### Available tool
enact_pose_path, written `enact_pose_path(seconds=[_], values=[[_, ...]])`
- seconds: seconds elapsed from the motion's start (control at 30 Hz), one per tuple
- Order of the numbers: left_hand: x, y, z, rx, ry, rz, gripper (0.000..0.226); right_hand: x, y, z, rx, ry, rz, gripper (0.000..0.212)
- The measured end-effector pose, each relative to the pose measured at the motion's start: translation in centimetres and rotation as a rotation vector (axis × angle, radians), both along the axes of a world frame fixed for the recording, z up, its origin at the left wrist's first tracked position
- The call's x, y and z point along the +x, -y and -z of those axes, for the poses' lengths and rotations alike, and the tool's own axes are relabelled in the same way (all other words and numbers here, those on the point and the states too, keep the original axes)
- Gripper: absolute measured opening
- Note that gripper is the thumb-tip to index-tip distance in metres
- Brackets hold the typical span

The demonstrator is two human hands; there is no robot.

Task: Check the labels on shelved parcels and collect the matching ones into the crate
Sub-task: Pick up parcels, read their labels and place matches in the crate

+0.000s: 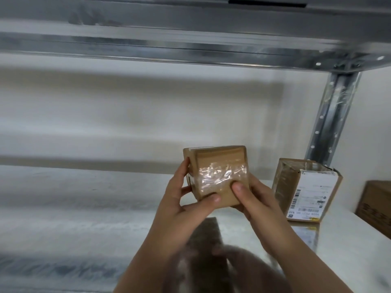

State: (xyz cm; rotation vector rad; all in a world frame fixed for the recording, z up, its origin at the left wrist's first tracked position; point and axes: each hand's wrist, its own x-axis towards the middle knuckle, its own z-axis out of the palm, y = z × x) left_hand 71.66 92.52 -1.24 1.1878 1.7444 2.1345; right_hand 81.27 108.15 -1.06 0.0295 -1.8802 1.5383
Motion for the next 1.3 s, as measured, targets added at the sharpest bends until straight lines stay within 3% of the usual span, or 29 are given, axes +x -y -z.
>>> enact_pose_path(seconds=[0.3, 0.53, 0.63, 0.73, 0.83, 0.97, 1.07, 1.13, 1.23, 1.3], values=[[-0.3, -0.3, 0.3, 0.040, -0.026, -0.038, 0.053, -0.4, 0.1, 0.6, 0.072, -0.029, 0.061, 0.056], [-0.2, 0.0, 0.0, 0.086, -0.018, 0.010, 0.057, -0.1, 0.3, 0.4, 0.063, -0.008, -0.052, 0.055], [-0.9, -0.3, -0.4, 0.181, 0.158, -0.009, 0.013, -0.3, 0.0, 0.4, -0.035, 0.047, -0.059, 0.071], [-0.3, 0.1, -0.5, 0.158, 0.141, -0.029, 0.018, -0.2, -0.3, 0.3, -0.100, 0.051, -0.081, 0.068], [0.1, 0.4, 0.0, 0.130, 0.093, -0.039, 0.017, 0.3, -0.1, 0.3, -0.025, 0.034, -0.105, 0.047], [-1.0, 0.3, 0.4, 0.100, -0.063, -0.060, 0.067, 0.3, -0.1, 0.2, 0.147, -0.053, 0.021, 0.066], [-0.9, 0.4, 0.5, 0.118, -0.131, -0.024, 0.085, 0.4, -0.2, 0.2, 0.224, -0.073, 0.080, 0.069], [-0.8, 0.6, 0.3, 0.185, -0.086, 0.085, 0.081, 0.5, -0.3, 0.1, 0.202, -0.066, 0.054, 0.070], [-0.9, 0.5, 0.2, 0.272, -0.003, 0.143, 0.059, 0.5, -0.4, -0.1, 0.071, -0.030, -0.029, 0.052], [-0.8, 0.2, 0.3, 0.272, 0.008, 0.163, 0.048, 0.4, -0.4, 0.1, -0.004, -0.043, -0.046, 0.066]])
